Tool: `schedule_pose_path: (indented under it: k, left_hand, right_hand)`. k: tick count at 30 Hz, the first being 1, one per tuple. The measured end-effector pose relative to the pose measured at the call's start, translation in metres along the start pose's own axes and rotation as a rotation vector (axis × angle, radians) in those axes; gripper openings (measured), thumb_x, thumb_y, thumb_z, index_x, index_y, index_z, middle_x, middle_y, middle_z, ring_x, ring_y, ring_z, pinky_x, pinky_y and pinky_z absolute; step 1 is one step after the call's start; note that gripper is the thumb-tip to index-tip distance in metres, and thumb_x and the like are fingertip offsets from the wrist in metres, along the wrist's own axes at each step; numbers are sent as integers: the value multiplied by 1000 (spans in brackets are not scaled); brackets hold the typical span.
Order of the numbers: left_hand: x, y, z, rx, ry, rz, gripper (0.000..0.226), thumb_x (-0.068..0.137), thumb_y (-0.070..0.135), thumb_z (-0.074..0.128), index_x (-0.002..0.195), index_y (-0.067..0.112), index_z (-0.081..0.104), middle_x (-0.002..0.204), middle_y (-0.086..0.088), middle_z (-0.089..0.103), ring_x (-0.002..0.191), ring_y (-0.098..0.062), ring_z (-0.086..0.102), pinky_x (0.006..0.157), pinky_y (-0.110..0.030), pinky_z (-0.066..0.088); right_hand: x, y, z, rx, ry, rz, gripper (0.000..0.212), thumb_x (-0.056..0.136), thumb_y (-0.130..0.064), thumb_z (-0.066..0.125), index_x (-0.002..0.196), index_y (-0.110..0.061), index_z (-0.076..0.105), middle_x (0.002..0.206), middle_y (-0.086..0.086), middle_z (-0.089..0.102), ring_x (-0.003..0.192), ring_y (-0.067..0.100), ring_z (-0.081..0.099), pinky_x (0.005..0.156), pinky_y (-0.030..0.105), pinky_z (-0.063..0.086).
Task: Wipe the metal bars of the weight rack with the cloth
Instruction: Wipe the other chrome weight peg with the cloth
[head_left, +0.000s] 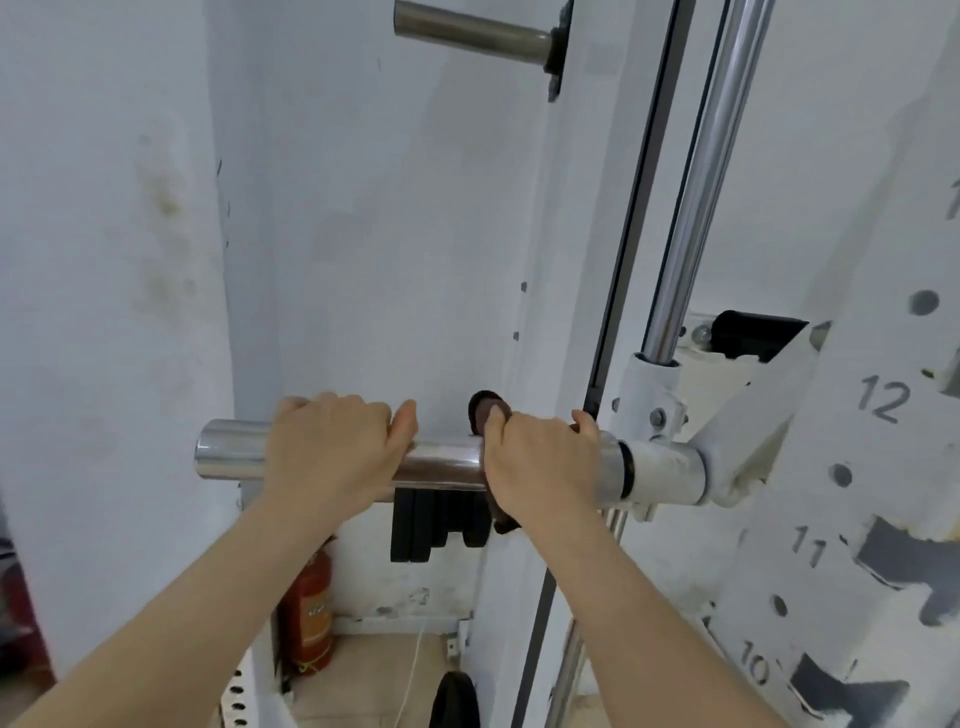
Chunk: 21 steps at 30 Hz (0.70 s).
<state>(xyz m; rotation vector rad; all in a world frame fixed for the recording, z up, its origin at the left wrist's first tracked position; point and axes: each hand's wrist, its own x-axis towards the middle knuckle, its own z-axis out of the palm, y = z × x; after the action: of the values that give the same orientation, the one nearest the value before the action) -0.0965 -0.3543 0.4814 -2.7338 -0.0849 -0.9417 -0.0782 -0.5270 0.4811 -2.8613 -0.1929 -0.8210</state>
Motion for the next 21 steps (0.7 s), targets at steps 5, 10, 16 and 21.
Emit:
schedule_pose_path:
  k: [5, 10, 16, 21]
  left_hand:
    - [9, -9, 9, -207, -114, -67, 53, 98, 44, 18, 68, 17, 53, 58, 2, 45, 53, -23, 41, 50, -27, 31]
    - [8, -29, 17, -168, -143, -73, 46, 97, 41, 18, 78, 19, 53, 64, 5, 47, 64, -21, 47, 67, -32, 36]
    - [-11, -59, 33, -102, -11, -148, 53, 89, 40, 6, 61, 16, 44, 50, 3, 36, 47, -23, 32, 54, -29, 21]
    - [22, -88, 21, -554, -392, -247, 46, 93, 55, 36, 81, 22, 65, 75, 6, 66, 74, -15, 61, 70, -31, 47]
  right_hand:
    - [-15, -63, 24, 98, 126, -140, 53, 98, -36, 15, 82, -20, 63, 76, -1, 67, 77, 22, 61, 91, 38, 42]
    - [-11, -1, -2, -22, -23, -82, 47, 101, -42, 20, 86, -21, 59, 76, -3, 62, 75, 20, 59, 90, 37, 44]
    - [-10, -97, 20, 30, 53, -126, 36, 97, -29, 34, 70, -17, 56, 65, 3, 62, 59, 25, 51, 71, 37, 41]
    - [-1, -60, 16, -41, 12, -222, 45, 100, -36, 20, 74, -21, 54, 69, 1, 65, 58, 24, 52, 63, 34, 34]
